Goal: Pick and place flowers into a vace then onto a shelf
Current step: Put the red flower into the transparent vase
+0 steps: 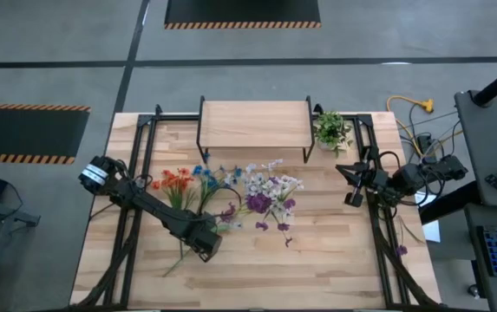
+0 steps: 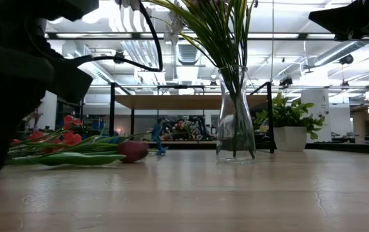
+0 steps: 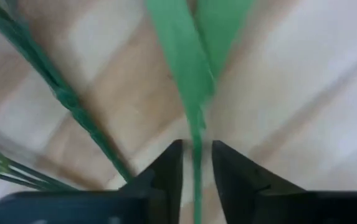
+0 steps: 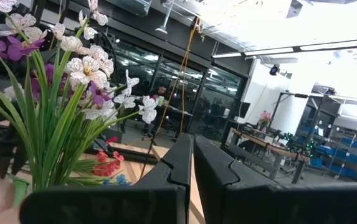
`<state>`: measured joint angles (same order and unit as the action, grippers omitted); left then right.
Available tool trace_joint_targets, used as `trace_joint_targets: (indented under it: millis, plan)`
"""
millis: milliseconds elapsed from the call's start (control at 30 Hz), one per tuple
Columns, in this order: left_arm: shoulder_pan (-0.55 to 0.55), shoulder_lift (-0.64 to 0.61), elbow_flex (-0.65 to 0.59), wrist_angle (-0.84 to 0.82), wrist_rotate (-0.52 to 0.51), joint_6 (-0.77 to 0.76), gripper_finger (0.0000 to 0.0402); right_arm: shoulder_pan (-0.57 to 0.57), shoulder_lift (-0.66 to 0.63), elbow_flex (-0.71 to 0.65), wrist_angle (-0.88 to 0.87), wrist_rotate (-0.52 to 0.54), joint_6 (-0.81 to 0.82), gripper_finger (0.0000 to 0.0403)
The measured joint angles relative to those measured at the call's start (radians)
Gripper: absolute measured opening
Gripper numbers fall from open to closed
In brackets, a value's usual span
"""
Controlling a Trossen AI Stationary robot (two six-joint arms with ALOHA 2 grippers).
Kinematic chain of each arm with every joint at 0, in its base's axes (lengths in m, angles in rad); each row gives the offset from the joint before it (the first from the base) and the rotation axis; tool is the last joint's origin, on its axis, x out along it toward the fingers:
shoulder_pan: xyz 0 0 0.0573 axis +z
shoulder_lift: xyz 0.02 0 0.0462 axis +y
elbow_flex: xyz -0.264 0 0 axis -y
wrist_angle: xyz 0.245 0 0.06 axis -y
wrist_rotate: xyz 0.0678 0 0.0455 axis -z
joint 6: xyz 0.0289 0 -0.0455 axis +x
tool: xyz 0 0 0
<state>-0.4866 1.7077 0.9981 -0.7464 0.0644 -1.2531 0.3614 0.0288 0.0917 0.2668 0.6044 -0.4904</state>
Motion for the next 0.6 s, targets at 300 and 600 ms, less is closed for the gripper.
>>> trace_joint_targets:
  millis: [300,600]
  plan:
    - [0.002,-0.067,0.002,-0.002,-0.012,0.037,0.0003,0.000,0.000,0.000,0.001,0.000,0.000,0.0008]
    - [0.002,-0.121,0.002,0.014,-0.058,0.018,0.0002,0.000,0.000,0.000,0.001,0.000,0.000,0.0009]
